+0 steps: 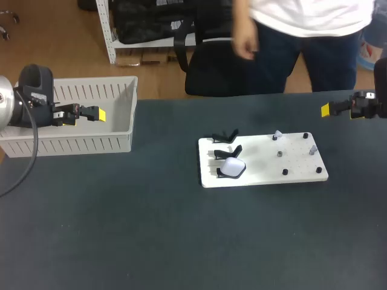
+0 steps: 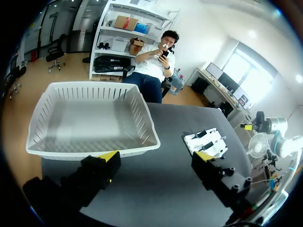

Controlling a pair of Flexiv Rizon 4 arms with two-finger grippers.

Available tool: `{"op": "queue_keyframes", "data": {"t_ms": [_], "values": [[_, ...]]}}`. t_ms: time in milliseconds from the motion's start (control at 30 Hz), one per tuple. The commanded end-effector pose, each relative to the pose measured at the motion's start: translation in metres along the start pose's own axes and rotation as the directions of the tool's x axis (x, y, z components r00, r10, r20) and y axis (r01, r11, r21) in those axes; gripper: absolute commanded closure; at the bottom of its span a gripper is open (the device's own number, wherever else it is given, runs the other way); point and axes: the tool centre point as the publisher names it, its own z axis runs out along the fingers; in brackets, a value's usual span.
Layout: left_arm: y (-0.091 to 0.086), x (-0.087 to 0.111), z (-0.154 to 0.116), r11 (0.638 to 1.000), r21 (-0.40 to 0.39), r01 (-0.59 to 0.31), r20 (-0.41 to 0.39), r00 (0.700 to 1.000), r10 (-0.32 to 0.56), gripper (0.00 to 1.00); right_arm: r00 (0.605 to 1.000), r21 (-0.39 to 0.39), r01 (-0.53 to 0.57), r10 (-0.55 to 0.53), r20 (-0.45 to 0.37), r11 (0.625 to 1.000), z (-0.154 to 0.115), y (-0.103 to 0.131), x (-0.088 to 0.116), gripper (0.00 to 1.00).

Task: Pick up each earbud case from the left stands, insert the matching earbuds, close the lid, and place the case in the box.

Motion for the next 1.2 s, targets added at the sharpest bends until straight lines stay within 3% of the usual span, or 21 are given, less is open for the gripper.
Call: {"op": "queue_keyframes", "data": {"t_ms": [33, 1033, 1100, 1133, 1167, 1200], "values": [[0.0, 0.0, 0.0, 1.0, 0.0, 0.0, 0.0, 1.0, 0.0, 0.0, 1.0, 0.0, 0.0, 0.0, 0.0, 1.0, 0.0, 0.0, 0.0, 0.0], [0.0, 0.0, 0.0, 1.0, 0.0, 0.0, 0.0, 1.0, 0.0, 0.0, 1.0, 0.0, 0.0, 0.0, 0.0, 1.0, 0.0, 0.0, 0.0, 0.0], [-0.004, -0.001, -0.003, 0.989, 0.103, -0.104, 0.065, 0.993, 0.098, 0.0, 1.0, 0.0, 0.0, 0.0, 0.0, 1.0, 0.0, 0.0, 0.0, 0.0], [-0.007, 0.0, -0.006, 0.963, 0.186, -0.196, 0.1, 0.979, 0.18, 0.0, 1.0, 0.0, 0.0, 0.0, 0.0, 1.0, 0.0, 0.0, 0.0, 0.0], [-0.01, 0.002, -0.009, 0.939, 0.208, -0.273, 0.169, 0.956, 0.24, 0.0, 1.0, 0.0, 0.0, 0.0, 0.0, 1.0, 0.0, 0.0, 0.0, 0.0], [-0.011, 0.005, -0.012, 0.894, 0.271, -0.356, 0.234, 0.926, 0.297, 0.0, 1.0, 0.0, 0.0, 0.0, 0.0, 1.0, 0.0, 0.0, 0.0, 0.0]]}}
